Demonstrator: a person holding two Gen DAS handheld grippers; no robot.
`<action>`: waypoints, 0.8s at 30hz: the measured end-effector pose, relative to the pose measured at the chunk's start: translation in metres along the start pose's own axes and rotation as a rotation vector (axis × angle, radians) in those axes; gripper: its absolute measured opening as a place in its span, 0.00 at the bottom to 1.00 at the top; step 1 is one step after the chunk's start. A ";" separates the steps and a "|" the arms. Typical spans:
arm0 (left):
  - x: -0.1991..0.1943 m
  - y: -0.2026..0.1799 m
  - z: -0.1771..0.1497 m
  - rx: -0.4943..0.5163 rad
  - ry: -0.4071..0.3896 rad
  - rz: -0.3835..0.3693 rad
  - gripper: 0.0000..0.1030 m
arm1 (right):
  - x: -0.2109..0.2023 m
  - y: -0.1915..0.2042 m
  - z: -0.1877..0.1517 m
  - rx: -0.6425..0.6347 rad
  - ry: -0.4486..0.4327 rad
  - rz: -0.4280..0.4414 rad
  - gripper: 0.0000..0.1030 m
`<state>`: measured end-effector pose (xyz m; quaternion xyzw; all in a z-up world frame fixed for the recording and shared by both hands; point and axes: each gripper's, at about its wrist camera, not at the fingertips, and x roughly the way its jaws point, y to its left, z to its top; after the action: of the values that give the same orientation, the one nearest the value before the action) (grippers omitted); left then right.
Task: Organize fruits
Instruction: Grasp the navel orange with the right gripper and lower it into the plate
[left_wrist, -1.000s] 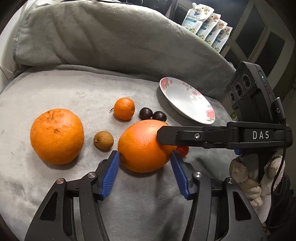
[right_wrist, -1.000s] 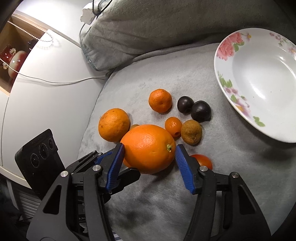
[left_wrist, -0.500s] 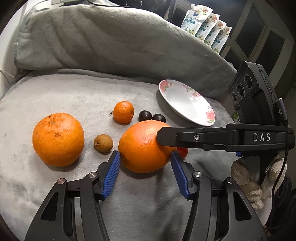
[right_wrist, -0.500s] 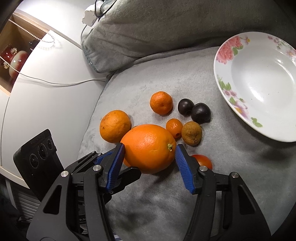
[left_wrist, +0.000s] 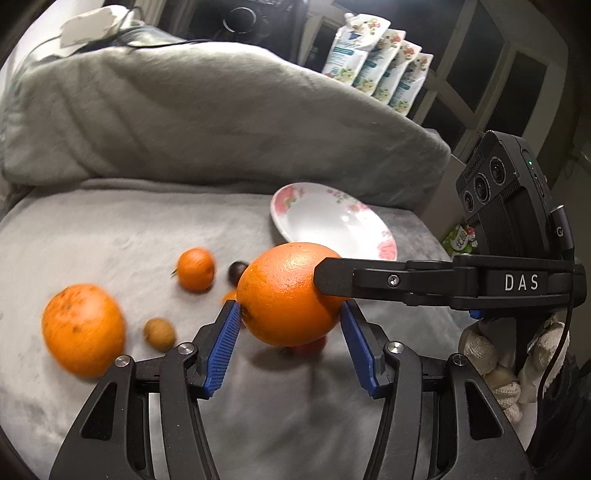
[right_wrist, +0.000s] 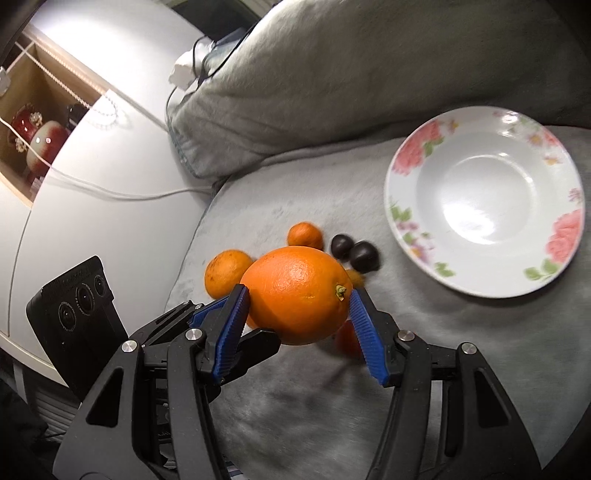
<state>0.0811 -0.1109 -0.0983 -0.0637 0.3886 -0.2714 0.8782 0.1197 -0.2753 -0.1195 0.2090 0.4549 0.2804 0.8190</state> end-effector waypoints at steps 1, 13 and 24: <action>0.002 -0.004 0.002 0.008 -0.002 -0.006 0.54 | -0.005 -0.003 0.001 0.004 -0.010 -0.005 0.58; 0.033 -0.039 0.020 0.076 0.016 -0.052 0.54 | -0.041 -0.045 0.007 0.067 -0.082 -0.052 0.58; 0.052 -0.054 0.031 0.119 0.027 -0.041 0.54 | -0.049 -0.065 0.013 0.104 -0.098 -0.064 0.58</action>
<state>0.1088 -0.1870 -0.0932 -0.0156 0.3824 -0.3131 0.8692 0.1277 -0.3571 -0.1214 0.2502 0.4346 0.2194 0.8369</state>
